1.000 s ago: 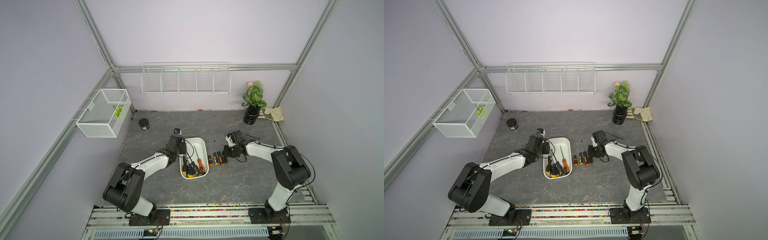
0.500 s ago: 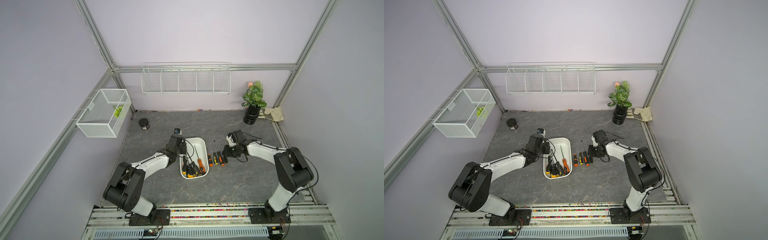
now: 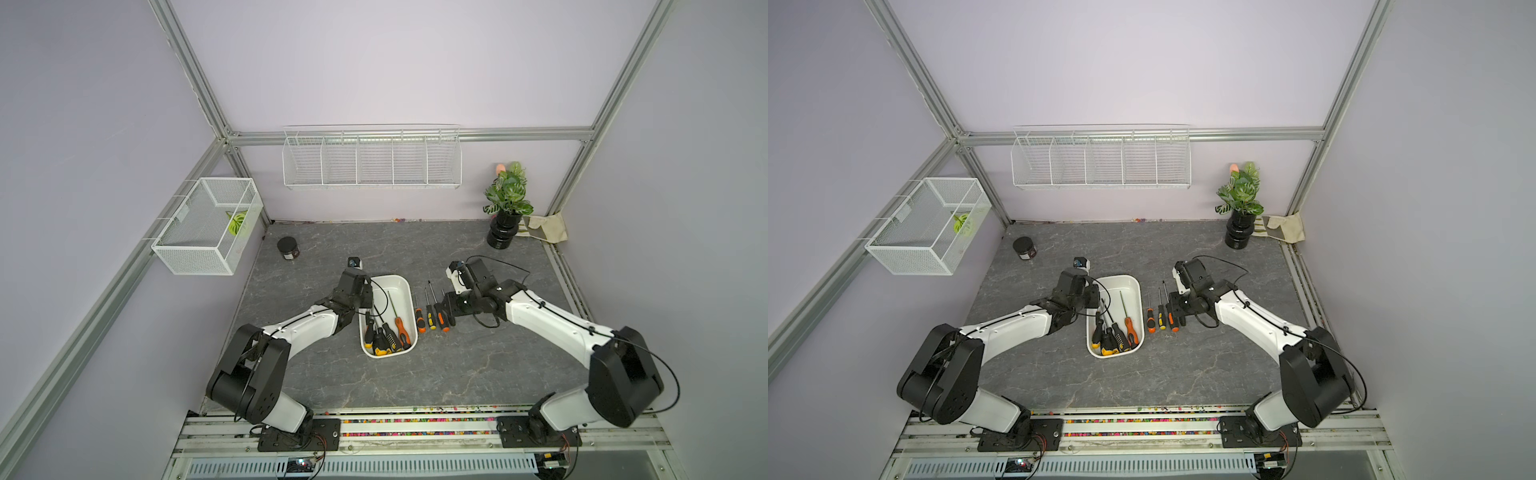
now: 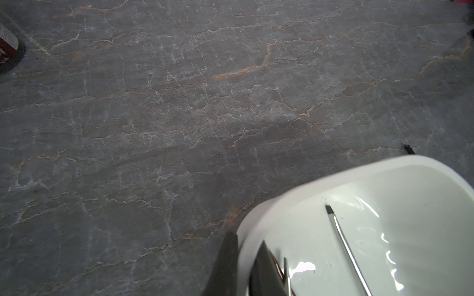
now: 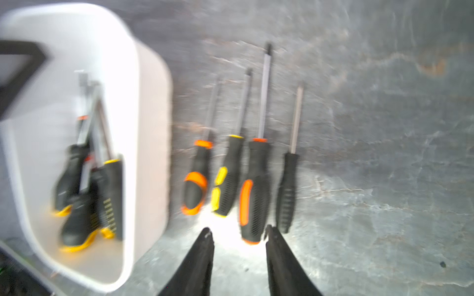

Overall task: Take out the screwdriver from the storage box
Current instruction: Place the screwdriver at the center of the board, then pick up the screwdriver from the storage box.

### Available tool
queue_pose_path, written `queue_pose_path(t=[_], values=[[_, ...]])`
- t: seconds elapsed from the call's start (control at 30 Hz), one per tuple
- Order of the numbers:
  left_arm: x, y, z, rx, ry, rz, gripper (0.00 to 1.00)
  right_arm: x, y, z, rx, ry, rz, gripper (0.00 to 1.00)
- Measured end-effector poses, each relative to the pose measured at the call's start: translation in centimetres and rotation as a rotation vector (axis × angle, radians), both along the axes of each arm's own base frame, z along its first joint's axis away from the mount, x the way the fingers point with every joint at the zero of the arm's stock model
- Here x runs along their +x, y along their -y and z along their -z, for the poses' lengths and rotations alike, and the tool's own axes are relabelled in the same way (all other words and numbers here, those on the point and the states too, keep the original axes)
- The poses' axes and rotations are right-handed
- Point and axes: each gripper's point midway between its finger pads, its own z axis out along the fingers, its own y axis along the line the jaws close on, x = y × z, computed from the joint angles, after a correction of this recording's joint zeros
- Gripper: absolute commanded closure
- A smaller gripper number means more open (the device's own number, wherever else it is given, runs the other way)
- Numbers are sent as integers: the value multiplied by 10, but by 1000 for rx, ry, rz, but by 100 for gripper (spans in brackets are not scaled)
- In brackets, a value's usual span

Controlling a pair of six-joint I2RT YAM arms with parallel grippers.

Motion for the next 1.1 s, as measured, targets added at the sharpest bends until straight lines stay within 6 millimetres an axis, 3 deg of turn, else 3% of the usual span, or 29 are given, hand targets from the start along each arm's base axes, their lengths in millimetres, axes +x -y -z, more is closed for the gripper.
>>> queue_pose_path(t=[0.1,0.23,0.57,0.83,1.1], values=[[0,-3,1,-6,-6,-24,100,-14,-24,-25,8,59,-70,61],[-1,-5,1,-9,-9,-46,100,-28,-53,-34,3,79,-150,61],[-4,-7,-6,-5,5,-66,100,-37,-122,9,-89,-1,-293,61],[-5,-7,-9,-4,10,-66,100,-24,-135,34,-159,-35,-309,61],[-7,-8,-13,-6,19,-68,100,-15,-133,67,-240,-80,-300,61]])
